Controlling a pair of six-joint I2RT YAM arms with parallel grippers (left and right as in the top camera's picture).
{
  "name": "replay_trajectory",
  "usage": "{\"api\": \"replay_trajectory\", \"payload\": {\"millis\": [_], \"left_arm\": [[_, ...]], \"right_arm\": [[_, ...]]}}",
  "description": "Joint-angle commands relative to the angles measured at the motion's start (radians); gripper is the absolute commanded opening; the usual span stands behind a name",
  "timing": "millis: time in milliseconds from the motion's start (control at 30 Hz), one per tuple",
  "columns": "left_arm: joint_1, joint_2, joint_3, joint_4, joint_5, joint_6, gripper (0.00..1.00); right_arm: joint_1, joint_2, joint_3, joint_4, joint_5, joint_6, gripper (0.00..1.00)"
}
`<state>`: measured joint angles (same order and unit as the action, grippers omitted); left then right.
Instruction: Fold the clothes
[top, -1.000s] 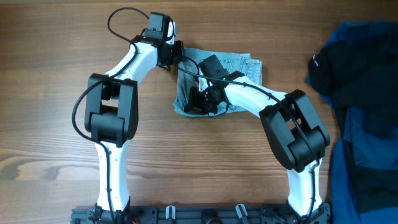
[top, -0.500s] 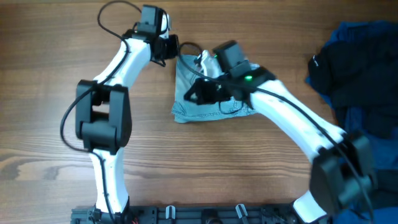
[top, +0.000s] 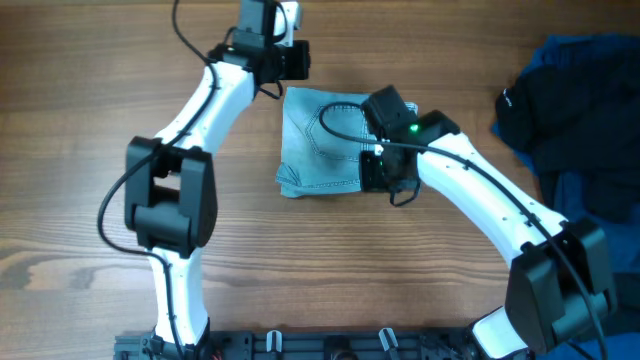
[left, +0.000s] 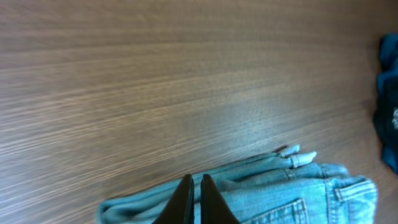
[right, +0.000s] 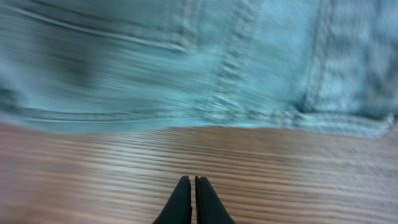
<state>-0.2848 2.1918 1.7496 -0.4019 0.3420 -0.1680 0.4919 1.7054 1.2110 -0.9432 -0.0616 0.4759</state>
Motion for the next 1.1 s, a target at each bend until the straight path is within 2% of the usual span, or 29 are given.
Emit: {"api": "replay_trajectory", "payload": {"millis": [0,100,200,367,433,600,700,867,967,1067], "left_arm": [[-0.021,0.089,0.005,0.026,-0.006,0.030,0.07],[-0.027,0.132,0.005,0.039,-0.014,0.029,0.07],[-0.023,0.154,0.004,0.025,-0.059,0.030,0.07],[-0.013,0.154,0.004,-0.038,-0.113,0.030,0.05],[-0.008,0.154,0.004,-0.092,-0.145,0.031,0.04],[-0.003,0.153,0.004,-0.277,-0.160,0.026,0.04],[-0.006,0.153,0.005,-0.391,-0.145,-0.024,0.04],[-0.006,0.137,0.005,-0.528,-0.001,-0.030,0.04],[-0.006,0.065,0.006,-0.527,0.004,-0.031,0.04],[-0.006,-0.063,0.006,-0.518,0.006,-0.031,0.04]], "right_arm": [[-0.008,0.012,-0.088,0.030,0.084,0.071,0.04],[-0.027,0.013,-0.166,0.106,0.089,0.077,0.04],[-0.066,0.013,-0.255,0.276,0.089,0.077,0.04],[-0.140,0.026,-0.288,0.397,0.100,0.071,0.04],[-0.169,0.026,-0.288,0.460,0.099,0.034,0.04],[-0.222,0.027,-0.288,0.744,0.118,-0.042,0.04],[-0.240,0.027,-0.288,0.895,0.118,-0.084,0.04],[-0.269,0.030,-0.288,1.162,0.122,-0.224,0.05],[-0.292,0.024,-0.265,1.160,0.120,-0.266,0.10],[-0.324,-0.035,-0.185,0.924,0.008,-0.263,0.15]]}}
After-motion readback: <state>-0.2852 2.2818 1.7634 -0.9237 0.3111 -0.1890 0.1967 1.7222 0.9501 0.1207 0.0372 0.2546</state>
